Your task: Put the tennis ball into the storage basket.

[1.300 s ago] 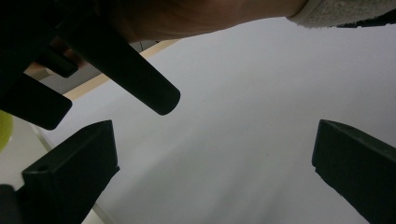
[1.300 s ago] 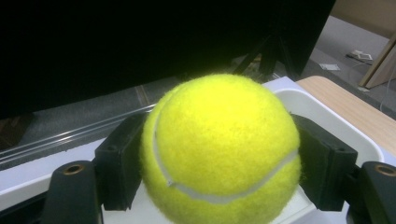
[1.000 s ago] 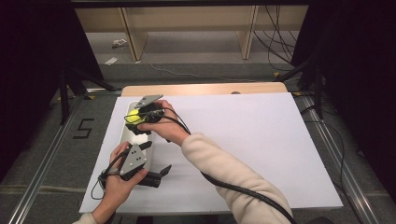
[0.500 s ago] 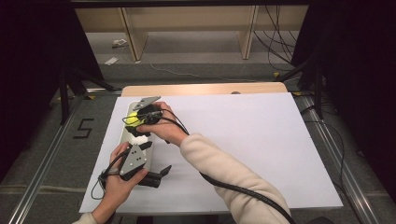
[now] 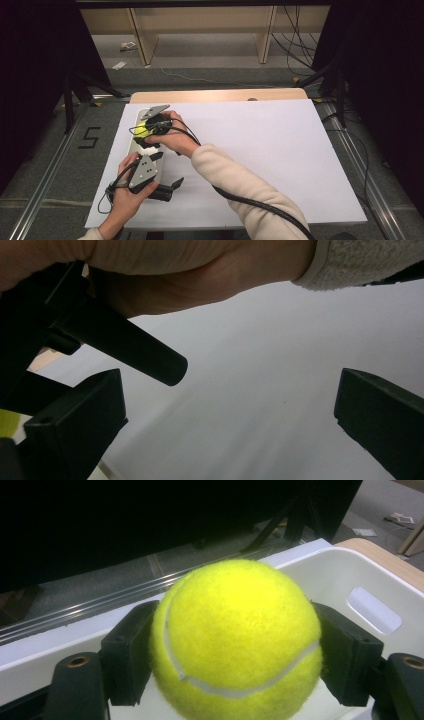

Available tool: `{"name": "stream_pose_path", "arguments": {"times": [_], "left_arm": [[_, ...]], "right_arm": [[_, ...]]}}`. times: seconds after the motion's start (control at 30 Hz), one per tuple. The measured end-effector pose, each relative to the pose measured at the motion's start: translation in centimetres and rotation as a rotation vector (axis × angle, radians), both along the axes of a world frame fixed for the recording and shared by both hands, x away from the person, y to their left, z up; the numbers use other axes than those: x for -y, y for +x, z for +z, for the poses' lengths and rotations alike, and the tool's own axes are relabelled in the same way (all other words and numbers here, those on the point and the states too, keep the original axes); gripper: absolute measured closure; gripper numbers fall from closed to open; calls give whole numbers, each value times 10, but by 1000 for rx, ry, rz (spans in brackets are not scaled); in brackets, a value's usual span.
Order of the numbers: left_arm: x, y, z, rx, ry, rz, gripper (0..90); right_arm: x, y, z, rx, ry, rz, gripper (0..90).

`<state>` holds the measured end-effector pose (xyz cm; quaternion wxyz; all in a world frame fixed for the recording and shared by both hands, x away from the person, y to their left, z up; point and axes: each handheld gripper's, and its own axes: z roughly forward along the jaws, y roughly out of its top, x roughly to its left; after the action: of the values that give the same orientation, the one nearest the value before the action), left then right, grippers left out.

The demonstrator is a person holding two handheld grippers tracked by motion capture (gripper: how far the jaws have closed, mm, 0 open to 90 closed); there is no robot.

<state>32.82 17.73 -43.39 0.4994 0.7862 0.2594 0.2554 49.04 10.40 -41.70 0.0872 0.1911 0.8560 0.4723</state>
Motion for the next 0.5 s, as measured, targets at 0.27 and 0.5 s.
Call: {"name": "stream_pose_path", "arguments": {"times": [0.27,0.5], "left_arm": [[0,0,0,-5,-4,0,0],[1,0,0,-6,-3,-1,0]], "right_arm": [[-2,0,-4,0,-9,-4,266],[-3,0,-4,2,-18,-6,266]]}}
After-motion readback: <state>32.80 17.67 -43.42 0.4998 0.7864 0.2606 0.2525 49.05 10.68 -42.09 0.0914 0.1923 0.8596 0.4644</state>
